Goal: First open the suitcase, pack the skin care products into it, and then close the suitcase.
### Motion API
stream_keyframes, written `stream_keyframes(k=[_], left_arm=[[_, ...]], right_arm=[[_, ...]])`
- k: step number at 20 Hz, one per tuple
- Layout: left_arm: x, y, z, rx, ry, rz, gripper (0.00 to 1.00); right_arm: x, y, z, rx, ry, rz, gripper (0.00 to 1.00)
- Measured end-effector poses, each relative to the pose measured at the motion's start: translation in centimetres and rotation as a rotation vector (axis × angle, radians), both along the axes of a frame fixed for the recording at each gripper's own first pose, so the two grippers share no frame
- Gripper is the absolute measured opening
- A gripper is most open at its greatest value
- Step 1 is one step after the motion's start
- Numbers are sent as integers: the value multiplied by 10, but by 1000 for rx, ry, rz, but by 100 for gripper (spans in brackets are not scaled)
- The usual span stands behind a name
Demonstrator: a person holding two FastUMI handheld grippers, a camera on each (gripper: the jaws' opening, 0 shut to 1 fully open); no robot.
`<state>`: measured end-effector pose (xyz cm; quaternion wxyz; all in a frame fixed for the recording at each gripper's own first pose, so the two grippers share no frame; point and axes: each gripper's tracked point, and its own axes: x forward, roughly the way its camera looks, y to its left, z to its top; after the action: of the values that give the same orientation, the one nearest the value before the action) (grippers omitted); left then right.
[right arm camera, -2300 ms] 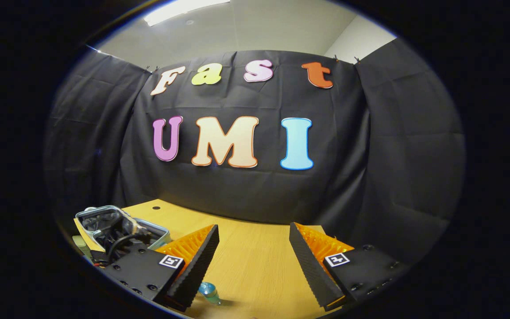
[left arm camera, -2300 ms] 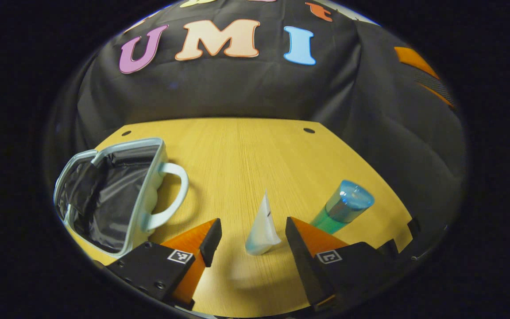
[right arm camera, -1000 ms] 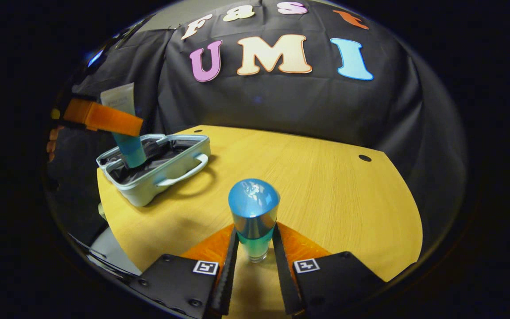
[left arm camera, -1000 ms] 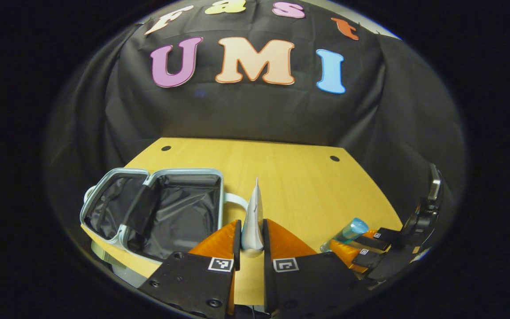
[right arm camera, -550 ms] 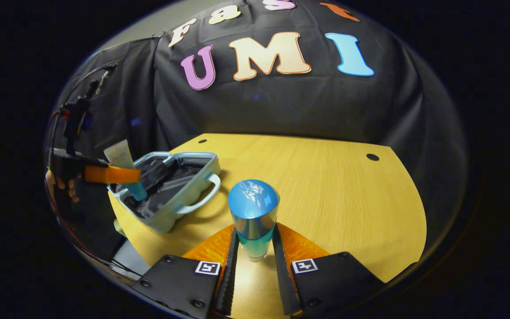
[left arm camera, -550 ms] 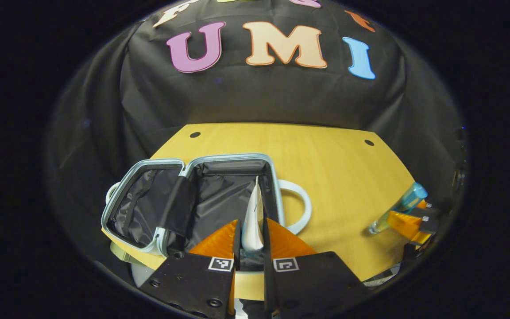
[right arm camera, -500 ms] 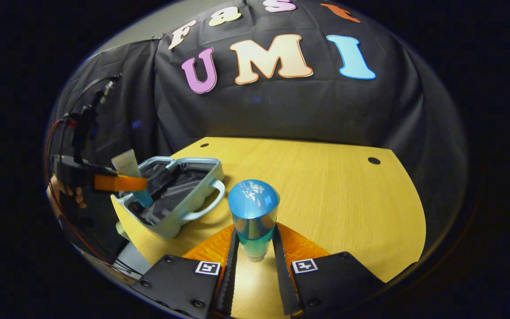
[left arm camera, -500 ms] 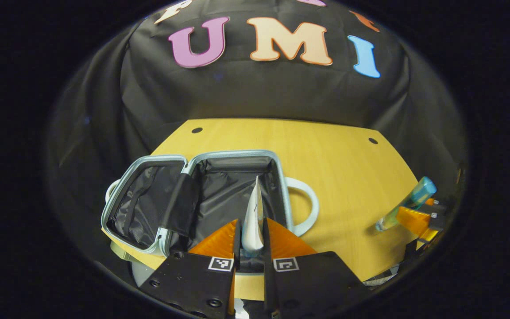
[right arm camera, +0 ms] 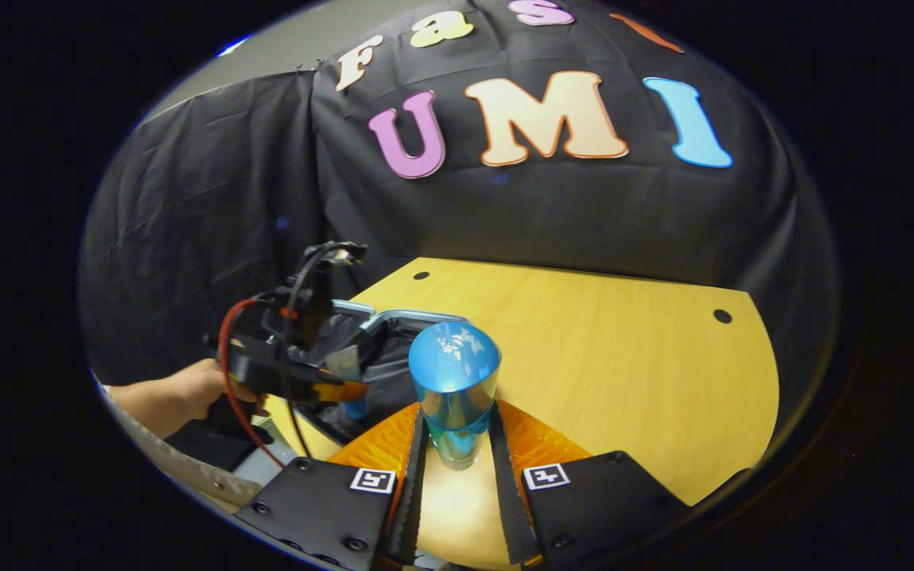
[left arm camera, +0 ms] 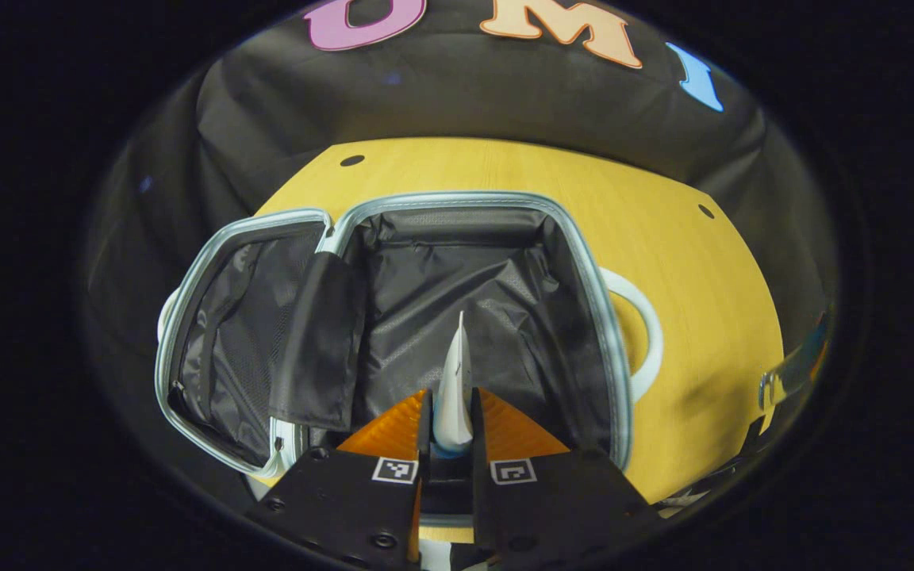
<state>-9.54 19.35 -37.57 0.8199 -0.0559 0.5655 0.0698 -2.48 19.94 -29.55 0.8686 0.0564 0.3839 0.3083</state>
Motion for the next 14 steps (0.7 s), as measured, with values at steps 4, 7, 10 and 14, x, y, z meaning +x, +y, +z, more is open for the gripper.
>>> stream_keyframes(k=[4,7,10,14], left_arm=[[12,7,-9,-36,-12,-18,20],[24,15,-18,-45,-40,-34,25],[49,19,-6,-69,-175,-49,100],[58,34,45,-98,-301,-49,96]], right_arm=[[-4,39,-3,-16,4,73,44],[-2,67,-8,-10,21,87,44],[1,90,-18,-21,35,92,44],[-1,121,-40,-29,88,94,44]])
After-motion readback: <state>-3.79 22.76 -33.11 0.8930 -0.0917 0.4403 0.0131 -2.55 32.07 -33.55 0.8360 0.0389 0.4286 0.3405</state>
